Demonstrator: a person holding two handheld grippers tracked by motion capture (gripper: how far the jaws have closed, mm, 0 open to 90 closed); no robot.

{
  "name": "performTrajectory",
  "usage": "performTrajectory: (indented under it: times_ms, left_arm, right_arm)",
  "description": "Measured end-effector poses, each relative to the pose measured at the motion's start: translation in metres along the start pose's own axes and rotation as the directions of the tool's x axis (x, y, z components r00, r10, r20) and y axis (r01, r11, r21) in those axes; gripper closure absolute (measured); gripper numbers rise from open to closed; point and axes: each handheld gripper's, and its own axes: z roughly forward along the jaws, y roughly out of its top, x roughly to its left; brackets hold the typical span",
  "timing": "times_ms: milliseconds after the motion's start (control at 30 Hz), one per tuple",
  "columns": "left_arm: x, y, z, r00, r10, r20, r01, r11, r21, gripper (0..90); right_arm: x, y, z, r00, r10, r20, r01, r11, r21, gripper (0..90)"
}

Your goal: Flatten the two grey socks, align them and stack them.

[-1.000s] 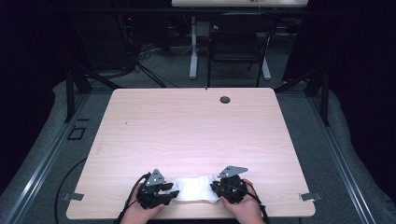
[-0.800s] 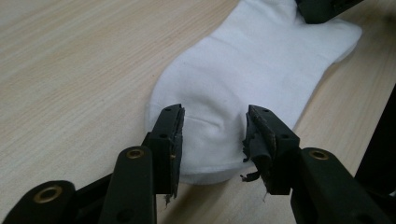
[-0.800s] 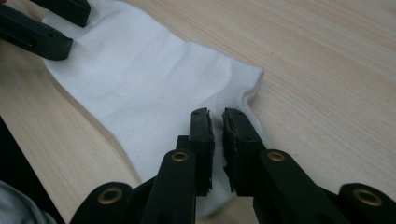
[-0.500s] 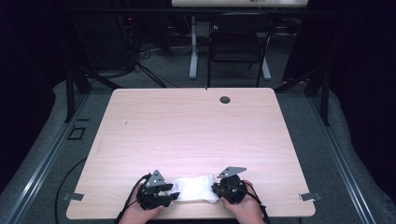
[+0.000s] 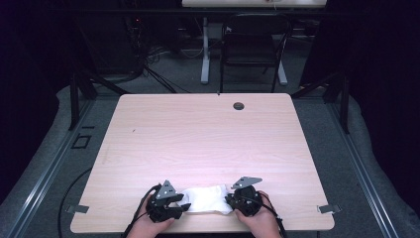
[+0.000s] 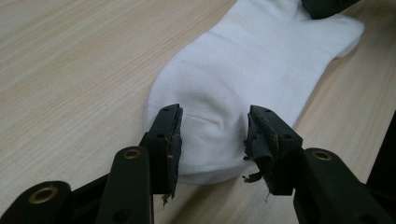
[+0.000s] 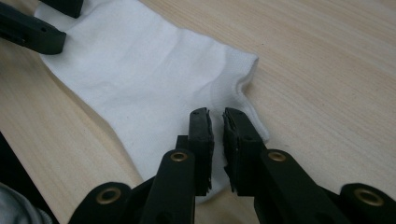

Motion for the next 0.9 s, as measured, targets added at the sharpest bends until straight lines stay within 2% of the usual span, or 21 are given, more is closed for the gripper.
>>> performTrajectory:
  times_ms: [67, 200, 500, 633, 867, 900]
  left_arm:
    - [0.002, 0.001, 0.001, 1.0000, 0.004, -0.004, -0.004, 1.0000, -0.001, 54.9]
    - [0.005, 0.002, 0.002, 0.9998, -0.019, 0.001, 0.019, 0.9998, -0.006, 53.8]
    - [0.013, 0.006, 0.005, 0.9996, -0.026, -0.013, 0.026, 0.9995, -0.017, 52.9]
    - [0.018, 0.008, 0.007, 0.9993, -0.036, -0.015, 0.035, 0.9992, -0.021, 52.9]
    - [0.026, 0.013, 0.010, 0.9992, -0.028, -0.030, 0.027, 0.9994, -0.023, 52.9]
    - [0.028, 0.014, 0.012, 0.9988, -0.034, -0.036, 0.033, 0.9989, -0.034, 52.9]
  right_arm:
    - [0.000, 0.000, 0.000, 1.0000, -0.001, 0.004, 0.001, 1.000, -0.001, 81.0]
    - [-0.001, 0.001, 0.002, 1.0000, 0.002, 0.001, -0.002, 1.000, -0.015, 80.5]
    - [-0.004, 0.004, 0.007, 1.0000, 0.006, 0.000, -0.006, 0.999, -0.040, 79.9]
    - [-0.006, 0.007, 0.009, 1.0000, 0.008, 0.001, -0.008, 0.999, -0.046, 79.8]
    - [-0.012, 0.012, 0.015, 1.0000, 0.004, 0.004, -0.004, 0.998, -0.066, 79.5]
    - [-0.015, 0.014, 0.017, 0.9999, 0.016, 0.000, -0.016, 0.997, -0.071, 79.5]
